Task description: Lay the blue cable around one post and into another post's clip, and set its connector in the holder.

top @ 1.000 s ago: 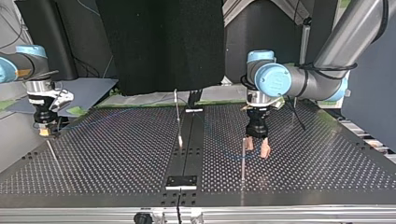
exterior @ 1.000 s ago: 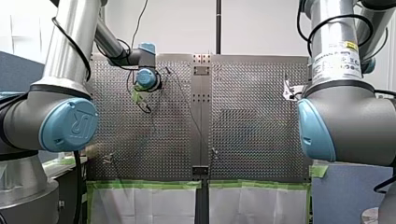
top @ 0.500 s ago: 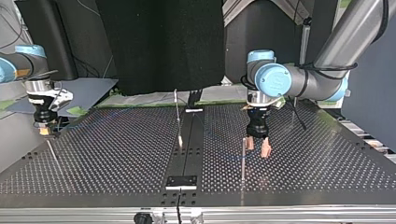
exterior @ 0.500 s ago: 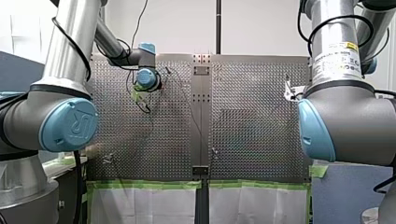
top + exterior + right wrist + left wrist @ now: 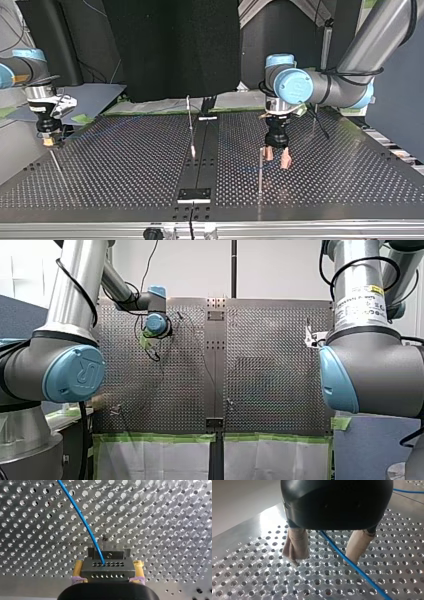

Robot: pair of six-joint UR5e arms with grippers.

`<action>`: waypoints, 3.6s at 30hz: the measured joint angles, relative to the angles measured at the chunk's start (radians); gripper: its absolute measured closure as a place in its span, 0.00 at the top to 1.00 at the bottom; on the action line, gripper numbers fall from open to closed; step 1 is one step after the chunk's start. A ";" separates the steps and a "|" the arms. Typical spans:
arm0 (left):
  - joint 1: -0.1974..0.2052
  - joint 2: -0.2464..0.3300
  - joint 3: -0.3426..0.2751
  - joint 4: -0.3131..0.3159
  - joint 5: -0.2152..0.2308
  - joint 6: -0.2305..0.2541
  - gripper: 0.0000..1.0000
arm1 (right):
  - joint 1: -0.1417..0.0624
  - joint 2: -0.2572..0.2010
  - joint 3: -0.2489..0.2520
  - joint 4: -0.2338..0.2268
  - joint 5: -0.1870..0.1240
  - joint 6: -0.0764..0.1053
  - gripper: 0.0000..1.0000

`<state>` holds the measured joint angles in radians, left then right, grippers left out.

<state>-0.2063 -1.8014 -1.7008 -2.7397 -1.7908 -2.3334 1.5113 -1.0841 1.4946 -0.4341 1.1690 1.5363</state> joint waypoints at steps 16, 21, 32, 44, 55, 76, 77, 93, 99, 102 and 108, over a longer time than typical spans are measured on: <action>0.000 0.000 0.000 -0.003 0.000 0.000 0.98 | -0.006 0.025 -0.017 -0.008 -0.009 0.017 0.07; 0.001 0.000 0.000 -0.003 0.000 0.000 0.98 | -0.005 0.032 -0.026 0.001 -0.012 0.009 0.07; 0.005 0.000 0.000 -0.003 0.000 0.001 0.98 | -0.001 0.035 -0.035 -0.006 -0.026 0.009 0.07; 0.005 0.000 0.000 -0.003 0.000 0.003 0.98 | 0.002 0.037 -0.035 -0.032 -0.025 0.031 0.07; 0.005 0.000 0.000 -0.002 0.000 0.003 0.98 | 0.003 0.040 -0.035 -0.045 -0.026 0.040 0.07; 0.007 0.000 0.000 0.000 0.000 0.005 0.98 | 0.008 0.044 -0.034 -0.045 -0.019 0.016 0.21; 0.007 0.000 0.000 0.000 0.000 0.005 0.98 | 0.009 0.044 -0.034 -0.045 -0.016 0.016 0.21; 0.010 0.000 0.000 0.001 0.002 0.005 0.98 | 0.007 0.046 -0.034 -0.062 0.011 0.016 0.86; 0.012 0.000 0.000 0.001 0.003 0.005 0.98 | 0.009 0.045 -0.034 -0.066 0.011 0.018 0.95; 0.012 0.000 0.000 0.001 0.003 0.005 0.98 | 0.014 0.045 -0.034 -0.068 0.009 0.019 0.95; 0.013 0.000 0.000 0.001 0.004 0.005 0.98 | 0.023 0.045 -0.034 -0.070 0.004 0.016 1.00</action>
<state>-0.1937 -1.8014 -1.7008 -2.7383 -1.7866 -2.3285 1.5342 -1.0393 1.4606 -0.5043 1.1728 1.5521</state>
